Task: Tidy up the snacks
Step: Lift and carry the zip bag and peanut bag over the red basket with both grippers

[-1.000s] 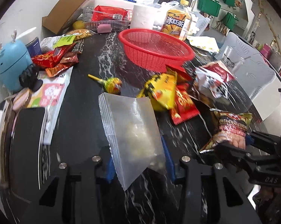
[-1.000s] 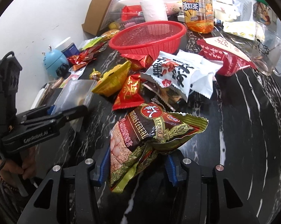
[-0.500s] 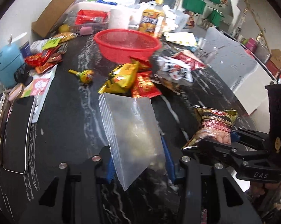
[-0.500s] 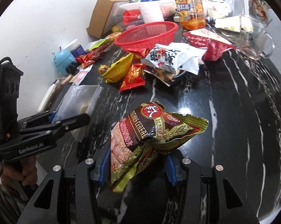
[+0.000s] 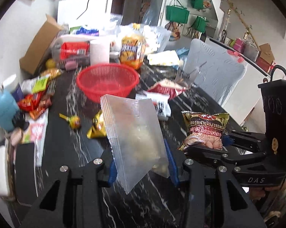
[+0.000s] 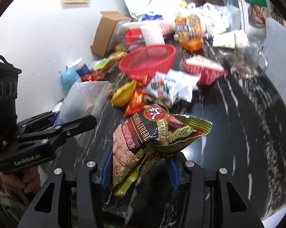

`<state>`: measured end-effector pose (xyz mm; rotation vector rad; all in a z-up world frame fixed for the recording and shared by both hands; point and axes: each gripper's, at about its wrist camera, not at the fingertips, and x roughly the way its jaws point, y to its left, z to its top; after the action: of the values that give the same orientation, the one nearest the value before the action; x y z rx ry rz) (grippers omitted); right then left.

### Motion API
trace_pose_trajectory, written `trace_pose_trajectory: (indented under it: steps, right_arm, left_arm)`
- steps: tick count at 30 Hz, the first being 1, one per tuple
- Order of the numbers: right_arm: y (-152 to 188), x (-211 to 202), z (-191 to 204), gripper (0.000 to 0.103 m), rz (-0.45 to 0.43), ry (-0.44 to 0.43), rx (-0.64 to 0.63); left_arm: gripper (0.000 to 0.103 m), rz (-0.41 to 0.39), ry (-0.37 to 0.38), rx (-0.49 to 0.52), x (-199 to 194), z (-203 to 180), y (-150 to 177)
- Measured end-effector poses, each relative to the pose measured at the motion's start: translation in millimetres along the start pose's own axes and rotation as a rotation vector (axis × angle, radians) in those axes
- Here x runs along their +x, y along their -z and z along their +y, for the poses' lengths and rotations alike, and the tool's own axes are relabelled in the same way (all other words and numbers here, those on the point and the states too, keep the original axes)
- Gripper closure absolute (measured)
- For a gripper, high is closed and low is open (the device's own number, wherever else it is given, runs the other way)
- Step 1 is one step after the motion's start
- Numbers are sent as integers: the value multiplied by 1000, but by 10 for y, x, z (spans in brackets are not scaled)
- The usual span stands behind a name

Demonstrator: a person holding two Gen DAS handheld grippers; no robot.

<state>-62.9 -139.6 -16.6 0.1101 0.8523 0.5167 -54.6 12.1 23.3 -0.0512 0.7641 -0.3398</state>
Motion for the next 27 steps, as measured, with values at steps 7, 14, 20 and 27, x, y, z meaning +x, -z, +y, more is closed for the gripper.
trace_pose_trajectory:
  steps: [7,14,20,27]
  right_arm:
    - [-429,-78,40,55,-58,-3,-50]
    - [-965,-14,66,55,-106,0,-108]
    - [-1400,200,55,55,-121,-2,-146]
    - [-1878,470,-23,55,-144,-7,-173]
  left_arm:
    - [61,-73,-22,17,-44,112,-386]
    - [61,-136,-65,21,22,296,-813]
    - [61,-158,-78,15,198,514,-1159]
    - [61,-187,-88,10,420,705,-1553]
